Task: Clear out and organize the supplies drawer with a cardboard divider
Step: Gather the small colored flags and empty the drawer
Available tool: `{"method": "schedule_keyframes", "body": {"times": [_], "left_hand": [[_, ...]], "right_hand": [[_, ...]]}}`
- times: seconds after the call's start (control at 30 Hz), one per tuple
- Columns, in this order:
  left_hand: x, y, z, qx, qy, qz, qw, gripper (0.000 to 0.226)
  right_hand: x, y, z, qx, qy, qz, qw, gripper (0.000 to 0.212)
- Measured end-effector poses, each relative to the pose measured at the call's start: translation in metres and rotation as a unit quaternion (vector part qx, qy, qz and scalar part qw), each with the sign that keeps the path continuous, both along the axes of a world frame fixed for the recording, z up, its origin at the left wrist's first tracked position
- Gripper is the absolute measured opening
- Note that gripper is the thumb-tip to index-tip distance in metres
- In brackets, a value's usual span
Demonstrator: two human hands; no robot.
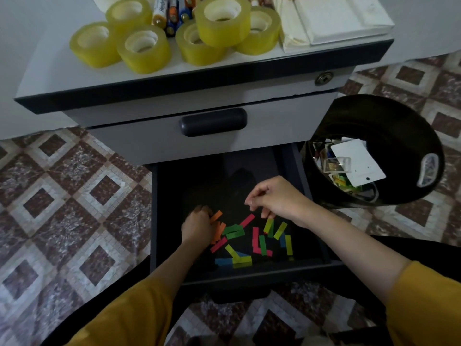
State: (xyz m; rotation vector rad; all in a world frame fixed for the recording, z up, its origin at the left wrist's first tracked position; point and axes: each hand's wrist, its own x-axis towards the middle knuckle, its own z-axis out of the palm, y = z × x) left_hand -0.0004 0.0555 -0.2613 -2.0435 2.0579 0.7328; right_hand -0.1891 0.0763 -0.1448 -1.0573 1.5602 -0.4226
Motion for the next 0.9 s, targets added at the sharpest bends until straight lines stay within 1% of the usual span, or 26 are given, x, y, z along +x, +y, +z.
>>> {"method": "schedule_keyframes", "body": {"times": [0.13,0.33,0.37,0.43,0.47,0.5,0.57,0.6,0.63,0.67,0.73,0.8,0.9], "left_hand": [[0.0,0.001,0.0,0.004,-0.001,0.001,1.0,0.021],[0.001,0.002,0.002,0.017,0.008,-0.016,1.0,0.018],[0.002,0.001,0.004,0.023,0.027,-0.004,0.999,0.018],[0.003,-0.002,0.011,0.039,0.097,0.057,0.993,0.017],[0.002,-0.004,0.017,0.047,0.151,0.099,0.982,0.015],[0.001,-0.005,0.026,0.061,0.216,0.146,0.963,0.011],[-0.002,-0.002,0.048,0.112,0.355,0.22,0.902,0.007],[-0.003,0.002,0.059,0.137,0.405,0.238,0.872,0.008],[-0.003,0.006,0.069,0.156,0.438,0.245,0.851,0.01],[-0.003,0.009,0.075,0.17,0.458,0.244,0.838,0.013],[-0.004,0.016,0.084,0.184,0.468,0.23,0.833,0.012],[-0.007,0.019,0.087,0.186,0.467,0.217,0.837,0.009],[-0.006,0.017,0.086,0.196,0.473,0.186,0.839,0.007]], "right_hand": [[-0.001,-0.001,-0.001,0.0,0.003,-0.004,1.0,0.009],[0.001,-0.001,-0.005,0.009,0.011,0.002,1.0,0.012],[0.001,-0.001,-0.005,0.009,0.013,0.003,1.0,0.012],[0.003,-0.002,-0.005,0.008,0.014,0.001,1.0,0.013],[0.004,-0.002,-0.006,0.009,0.014,-0.004,1.0,0.014],[0.006,-0.003,-0.006,0.009,0.014,-0.014,1.0,0.014],[0.01,-0.002,-0.009,0.018,0.001,-0.05,0.999,0.011],[0.013,-0.001,-0.01,0.027,-0.02,-0.068,0.997,0.008],[0.016,0.001,-0.009,0.037,-0.044,-0.081,0.995,0.008],[0.019,0.002,-0.01,0.046,-0.067,-0.089,0.993,0.01],[0.023,0.004,-0.01,0.053,-0.087,-0.095,0.99,0.01],[0.026,0.005,-0.01,0.051,-0.084,-0.1,0.99,0.005],[0.028,0.006,-0.012,0.055,-0.082,-0.091,0.991,0.005]]}}
